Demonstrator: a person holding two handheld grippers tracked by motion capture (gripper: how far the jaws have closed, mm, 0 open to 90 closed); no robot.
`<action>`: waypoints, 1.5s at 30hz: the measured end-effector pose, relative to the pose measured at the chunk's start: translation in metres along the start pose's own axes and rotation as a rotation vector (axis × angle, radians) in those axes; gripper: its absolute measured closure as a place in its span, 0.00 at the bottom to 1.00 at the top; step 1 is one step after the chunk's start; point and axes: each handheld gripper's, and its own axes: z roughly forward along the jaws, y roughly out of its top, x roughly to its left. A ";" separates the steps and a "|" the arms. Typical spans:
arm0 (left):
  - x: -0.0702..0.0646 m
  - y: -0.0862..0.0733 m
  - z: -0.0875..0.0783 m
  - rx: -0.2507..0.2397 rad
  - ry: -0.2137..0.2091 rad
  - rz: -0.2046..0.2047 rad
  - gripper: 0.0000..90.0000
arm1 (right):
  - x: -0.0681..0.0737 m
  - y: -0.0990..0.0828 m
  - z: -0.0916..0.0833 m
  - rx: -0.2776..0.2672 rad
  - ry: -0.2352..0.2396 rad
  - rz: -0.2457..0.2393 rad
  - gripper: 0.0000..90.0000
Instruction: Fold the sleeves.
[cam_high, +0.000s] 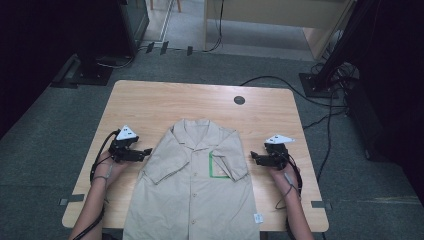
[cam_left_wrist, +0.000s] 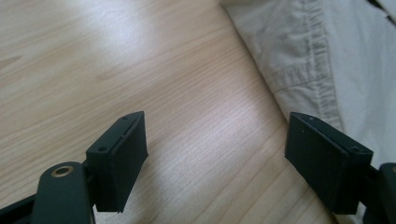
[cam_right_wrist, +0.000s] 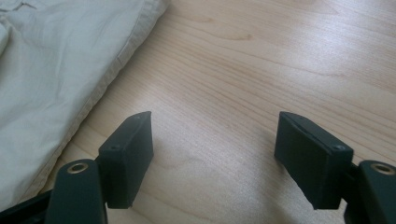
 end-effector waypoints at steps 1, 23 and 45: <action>0.000 0.001 -0.001 -0.001 -0.001 0.005 0.24 | 0.000 0.000 0.000 -0.002 0.003 0.004 0.31; -0.017 0.025 0.000 -0.042 -0.036 0.045 0.24 | 0.007 0.015 0.005 -0.009 0.016 -0.006 0.31; -0.025 0.039 0.006 -0.098 -0.079 0.056 0.27 | 0.016 0.029 0.009 -0.023 0.024 -0.024 0.34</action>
